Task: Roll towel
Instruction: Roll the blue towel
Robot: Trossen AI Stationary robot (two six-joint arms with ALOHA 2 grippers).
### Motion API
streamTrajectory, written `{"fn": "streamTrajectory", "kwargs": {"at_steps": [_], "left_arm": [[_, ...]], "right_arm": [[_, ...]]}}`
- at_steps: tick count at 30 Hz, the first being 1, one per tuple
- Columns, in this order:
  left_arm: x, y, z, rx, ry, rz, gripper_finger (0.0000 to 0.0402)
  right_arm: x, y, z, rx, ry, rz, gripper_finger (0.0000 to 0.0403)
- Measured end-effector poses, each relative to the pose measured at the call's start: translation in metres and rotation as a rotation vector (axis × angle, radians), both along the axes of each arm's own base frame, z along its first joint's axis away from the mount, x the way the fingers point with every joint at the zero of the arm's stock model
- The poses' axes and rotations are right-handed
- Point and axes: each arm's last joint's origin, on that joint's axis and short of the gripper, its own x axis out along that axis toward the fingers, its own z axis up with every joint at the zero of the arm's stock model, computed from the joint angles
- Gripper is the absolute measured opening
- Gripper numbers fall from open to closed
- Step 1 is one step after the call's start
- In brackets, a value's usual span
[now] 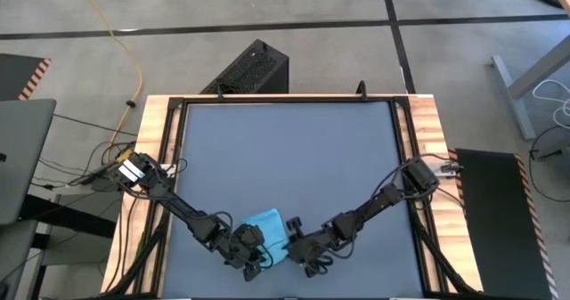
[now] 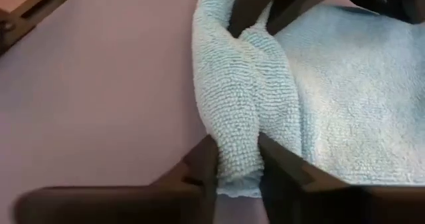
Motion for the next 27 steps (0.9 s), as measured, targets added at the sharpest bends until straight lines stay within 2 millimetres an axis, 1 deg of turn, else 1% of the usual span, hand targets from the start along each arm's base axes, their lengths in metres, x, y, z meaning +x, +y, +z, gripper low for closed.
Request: {"fn": "streamTrajectory", "kwargs": {"at_steps": [3, 6, 8, 10, 16, 20, 23, 27], "left_arm": [[-0.001, -0.001, 0.000, 0.007, -0.002, -0.007, 0.0048], [-0.002, 0.000, -0.001, -0.010, 0.029, -0.020, 0.0084], [-0.004, 0.001, 0.003, -0.020, 0.048, -0.023, 0.0103], [-0.007, 0.001, 0.011, -0.008, 0.040, -0.014, 0.0114], [-0.027, 0.003, 0.039, 0.131, -0.003, 0.034, 0.0120], [-0.040, 0.000, 0.046, 0.213, -0.024, 0.075, 0.0120], [-0.042, -0.006, 0.049, 0.238, -0.093, 0.076, 0.0120], [-0.040, -0.014, 0.055, 0.281, -0.197, 0.017, 0.0121]], "right_arm": [[0.000, 0.000, 0.001, 0.043, 0.016, -0.012, 0.0076], [0.001, -0.003, 0.001, 0.133, 0.058, -0.031, 0.0037], [0.002, -0.005, 0.001, 0.199, 0.091, -0.044, 0.0034], [0.003, -0.006, 0.001, 0.249, 0.113, -0.045, 0.0034], [0.005, -0.011, 0.001, 0.374, 0.184, -0.054, 0.0040], [0.007, -0.015, 0.001, 0.453, 0.226, -0.065, 0.0040], [0.009, -0.019, 0.001, 0.531, 0.273, -0.083, 0.0040], [0.012, -0.025, 0.001, 0.610, 0.320, -0.113, 0.0040]]}}
